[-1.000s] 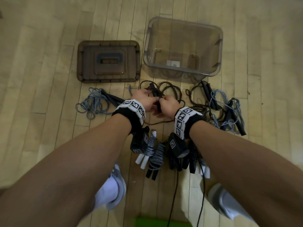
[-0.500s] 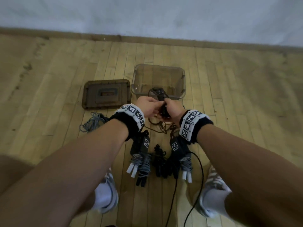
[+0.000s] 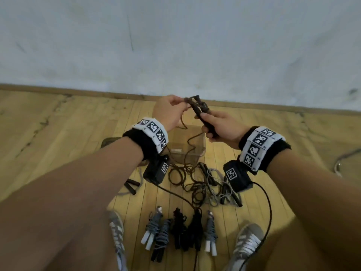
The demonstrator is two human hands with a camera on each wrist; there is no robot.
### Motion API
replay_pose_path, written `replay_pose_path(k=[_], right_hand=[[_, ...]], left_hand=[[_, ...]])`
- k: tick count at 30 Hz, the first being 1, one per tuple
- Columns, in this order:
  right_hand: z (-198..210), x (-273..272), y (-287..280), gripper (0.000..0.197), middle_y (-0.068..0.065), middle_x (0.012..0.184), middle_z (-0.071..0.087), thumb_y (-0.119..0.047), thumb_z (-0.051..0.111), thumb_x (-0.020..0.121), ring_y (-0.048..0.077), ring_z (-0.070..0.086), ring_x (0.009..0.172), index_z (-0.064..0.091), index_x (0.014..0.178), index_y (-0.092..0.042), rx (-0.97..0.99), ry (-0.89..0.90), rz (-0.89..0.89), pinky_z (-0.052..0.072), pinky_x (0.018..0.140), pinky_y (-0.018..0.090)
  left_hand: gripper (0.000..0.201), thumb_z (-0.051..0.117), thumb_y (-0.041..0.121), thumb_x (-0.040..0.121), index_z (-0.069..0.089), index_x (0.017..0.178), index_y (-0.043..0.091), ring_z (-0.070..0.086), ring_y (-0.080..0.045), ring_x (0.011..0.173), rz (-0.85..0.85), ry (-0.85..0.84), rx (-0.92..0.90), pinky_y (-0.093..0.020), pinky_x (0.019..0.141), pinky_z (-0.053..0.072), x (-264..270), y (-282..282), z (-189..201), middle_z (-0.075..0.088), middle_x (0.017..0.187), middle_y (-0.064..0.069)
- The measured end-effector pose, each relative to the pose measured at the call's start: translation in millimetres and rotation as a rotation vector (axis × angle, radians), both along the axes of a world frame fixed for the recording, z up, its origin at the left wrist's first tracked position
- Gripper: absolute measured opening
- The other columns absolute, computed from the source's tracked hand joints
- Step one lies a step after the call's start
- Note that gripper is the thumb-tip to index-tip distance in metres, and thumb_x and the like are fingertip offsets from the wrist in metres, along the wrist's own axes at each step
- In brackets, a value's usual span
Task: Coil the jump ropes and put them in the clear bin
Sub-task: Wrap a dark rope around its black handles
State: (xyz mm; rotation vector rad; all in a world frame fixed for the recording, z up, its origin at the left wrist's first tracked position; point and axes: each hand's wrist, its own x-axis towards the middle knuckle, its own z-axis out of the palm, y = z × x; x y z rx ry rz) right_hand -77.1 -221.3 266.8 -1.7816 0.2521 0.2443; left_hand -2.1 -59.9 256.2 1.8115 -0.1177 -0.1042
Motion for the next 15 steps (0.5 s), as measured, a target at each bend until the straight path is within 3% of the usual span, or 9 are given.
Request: replay_pose_path(k=[3, 6, 8, 10, 12, 15], right_hand=[[21.1, -2.2, 1.5, 0.022, 0.001, 0.079, 0.063, -0.018, 0.046, 0.108, 0.013, 0.056, 0.063, 0.064, 0.119, -0.015, 0.025, -0.102, 0.028, 0.055, 0.067, 0.026], [22.8, -5.3, 4.7, 0.023, 0.002, 0.078, 0.060, -0.014, 0.043, 0.108, 0.015, 0.052, 0.056, 0.063, 0.118, -0.010, 0.047, -0.118, 0.027, 0.050, 0.062, 0.029], [19.7, -3.6, 6.6, 0.027, 0.000, 0.069, 0.051, -0.018, 0.040, 0.109, 0.011, 0.042, 0.050, 0.060, 0.124, -0.006, -0.004, -0.132, 0.045, 0.038, 0.054, 0.029], [16.0, -2.4, 7.2, 0.030, -0.003, 0.066, 0.042, -0.024, 0.040, 0.110, 0.007, 0.037, 0.048, 0.054, 0.133, -0.010, -0.026, -0.142, 0.054, 0.030, 0.050, 0.027], [14.8, -0.6, 8.2, 0.031, -0.005, 0.067, 0.038, -0.027, 0.040, 0.110, 0.004, 0.038, 0.048, 0.049, 0.139, -0.019, -0.065, -0.167, 0.084, 0.032, 0.047, 0.025], [13.2, -1.2, 12.3, 0.028, -0.005, 0.068, 0.043, -0.028, 0.040, 0.110, 0.002, 0.043, 0.047, 0.045, 0.138, -0.029, -0.222, -0.201, 0.146, 0.040, 0.045, 0.025]], left_hand=[[0.031, 0.071, 0.012, 0.086, 0.062, 0.113, 0.024, 0.067, -0.018, 0.103, -0.039, -0.100, -0.078, -0.023, 0.078, 0.052, 4.4, -5.8, 11.9, 0.069, 0.114, -0.002], [0.053, 0.053, -0.002, 0.078, 0.064, 0.124, 0.021, 0.061, -0.020, 0.114, -0.273, -0.098, -0.209, -0.021, 0.083, 0.051, 3.0, -5.9, 17.4, 0.064, 0.126, -0.011], [0.046, 0.051, -0.002, 0.079, 0.070, 0.119, 0.012, 0.061, -0.021, 0.102, -0.384, -0.072, -0.212, -0.022, 0.081, 0.053, 2.6, -5.0, 21.3, 0.067, 0.114, -0.014], [0.034, 0.056, -0.004, 0.091, 0.072, 0.117, 0.011, 0.058, -0.024, 0.093, -0.399, -0.060, -0.166, -0.027, 0.078, 0.051, 3.8, -3.7, 23.7, 0.066, 0.107, -0.015], [0.023, 0.066, 0.005, 0.095, 0.073, 0.115, 0.015, 0.064, -0.018, 0.093, -0.378, -0.090, -0.104, -0.031, 0.081, 0.055, 6.0, -2.0, 23.3, 0.071, 0.111, -0.013], [0.014, 0.078, 0.016, 0.090, 0.072, 0.101, 0.013, 0.069, -0.018, 0.087, -0.286, -0.152, -0.075, -0.038, 0.081, 0.061, 5.8, -2.7, 15.0, 0.073, 0.100, -0.009]])
